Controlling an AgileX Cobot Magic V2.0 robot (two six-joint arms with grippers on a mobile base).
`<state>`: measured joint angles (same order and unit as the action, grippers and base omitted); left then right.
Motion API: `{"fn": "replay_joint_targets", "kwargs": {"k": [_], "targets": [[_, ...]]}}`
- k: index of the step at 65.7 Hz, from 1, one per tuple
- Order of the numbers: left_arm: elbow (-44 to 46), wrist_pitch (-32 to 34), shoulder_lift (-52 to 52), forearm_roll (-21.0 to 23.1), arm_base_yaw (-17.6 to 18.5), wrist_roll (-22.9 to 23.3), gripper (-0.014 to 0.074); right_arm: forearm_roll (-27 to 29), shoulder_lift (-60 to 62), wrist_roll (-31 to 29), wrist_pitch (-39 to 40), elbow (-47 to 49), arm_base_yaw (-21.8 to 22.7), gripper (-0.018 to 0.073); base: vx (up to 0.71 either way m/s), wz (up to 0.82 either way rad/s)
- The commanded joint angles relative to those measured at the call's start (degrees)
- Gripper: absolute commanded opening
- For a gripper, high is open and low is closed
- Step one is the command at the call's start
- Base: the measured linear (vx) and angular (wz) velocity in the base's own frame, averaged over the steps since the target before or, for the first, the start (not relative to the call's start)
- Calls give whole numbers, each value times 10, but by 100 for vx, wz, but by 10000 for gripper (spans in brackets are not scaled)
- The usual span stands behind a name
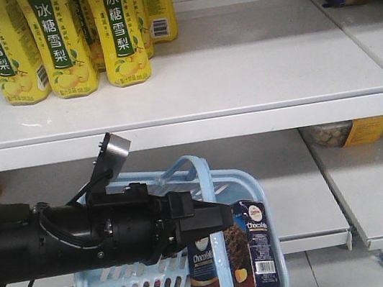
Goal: Left arm holds basket, right arm returns cookies
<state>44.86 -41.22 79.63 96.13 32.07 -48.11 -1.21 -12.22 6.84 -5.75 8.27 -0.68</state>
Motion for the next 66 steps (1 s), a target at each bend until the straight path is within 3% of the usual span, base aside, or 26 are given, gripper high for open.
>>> {"fn": "replay_joint_targets", "kwargs": {"k": [1,17,43,56,66], "targets": [[22,-29,-23,58,3,-5,-3,-6,-70,-7,26,51,1,-10,0,0],[22,-29,-23,58,3,-5,-3,-6,-172,-7,43,90,1,-10,0,0],[22,-29,-23,58,3,-5,-3,-5,-201,-7,68,90,1,6,0,0],[22,-29,-23,58,3,-5,-3,-5,-201,-6,70,90,1,118,0,0],[22,-29,-23,58,3,-5,-3,-5,-201,-6,70,90,1,284,0,0]]}}
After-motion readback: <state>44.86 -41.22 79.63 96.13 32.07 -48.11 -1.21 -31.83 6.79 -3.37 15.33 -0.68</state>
